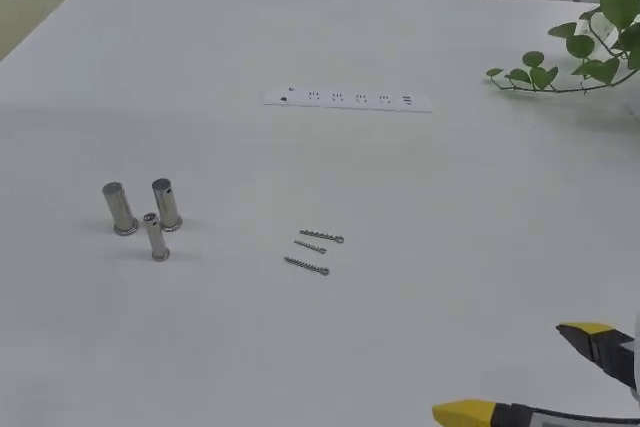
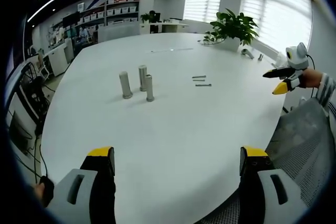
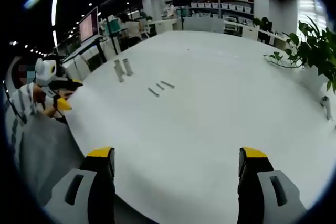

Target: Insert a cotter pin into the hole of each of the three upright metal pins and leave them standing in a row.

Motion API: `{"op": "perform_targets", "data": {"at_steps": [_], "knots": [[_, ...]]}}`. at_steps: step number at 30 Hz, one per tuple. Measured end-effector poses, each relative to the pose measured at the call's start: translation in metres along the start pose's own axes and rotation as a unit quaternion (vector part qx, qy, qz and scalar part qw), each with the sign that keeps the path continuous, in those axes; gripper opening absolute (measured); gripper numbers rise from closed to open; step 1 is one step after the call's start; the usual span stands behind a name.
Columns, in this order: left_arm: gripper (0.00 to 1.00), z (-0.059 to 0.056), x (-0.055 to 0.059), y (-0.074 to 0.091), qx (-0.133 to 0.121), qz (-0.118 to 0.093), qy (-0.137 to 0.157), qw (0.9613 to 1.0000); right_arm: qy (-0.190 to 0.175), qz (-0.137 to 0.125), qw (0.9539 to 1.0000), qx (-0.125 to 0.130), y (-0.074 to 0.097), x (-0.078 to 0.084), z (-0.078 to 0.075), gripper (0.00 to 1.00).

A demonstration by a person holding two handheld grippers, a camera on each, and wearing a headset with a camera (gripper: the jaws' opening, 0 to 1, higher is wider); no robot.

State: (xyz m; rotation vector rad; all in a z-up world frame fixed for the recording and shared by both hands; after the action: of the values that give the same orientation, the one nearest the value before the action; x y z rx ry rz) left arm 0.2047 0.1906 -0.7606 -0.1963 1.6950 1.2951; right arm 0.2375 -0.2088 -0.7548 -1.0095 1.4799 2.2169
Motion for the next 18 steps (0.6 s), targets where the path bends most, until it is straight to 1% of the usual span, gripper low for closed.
{"op": "perform_targets", "data": {"at_steps": [7, 18], "knots": [[0.99, 0.0026, -0.0009, -0.0014, 0.0, -0.002, 0.001, 1.0, 0.001, -0.002, 1.0, 0.001, 0.0005, -0.0029, 0.0005, 0.99], [0.99, 0.0099, -0.0026, -0.0038, 0.001, -0.004, 0.002, 1.0, 0.0, -0.001, 1.0, 0.006, 0.0021, -0.0035, 0.0019, 0.99]]}}
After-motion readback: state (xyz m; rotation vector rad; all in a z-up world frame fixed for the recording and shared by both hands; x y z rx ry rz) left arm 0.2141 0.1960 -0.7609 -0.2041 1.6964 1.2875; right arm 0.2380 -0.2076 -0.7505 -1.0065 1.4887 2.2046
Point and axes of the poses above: the centre of the closed fingertips' face, and the gripper's own axes: y roughly backward along the fingers, z roughly to its left, x roughly out of its underside, the point moved 8 cm from there along y, roughly backward along the fingers, and after that the axes turned 10 degrees about -y, right-handed, at the moved point
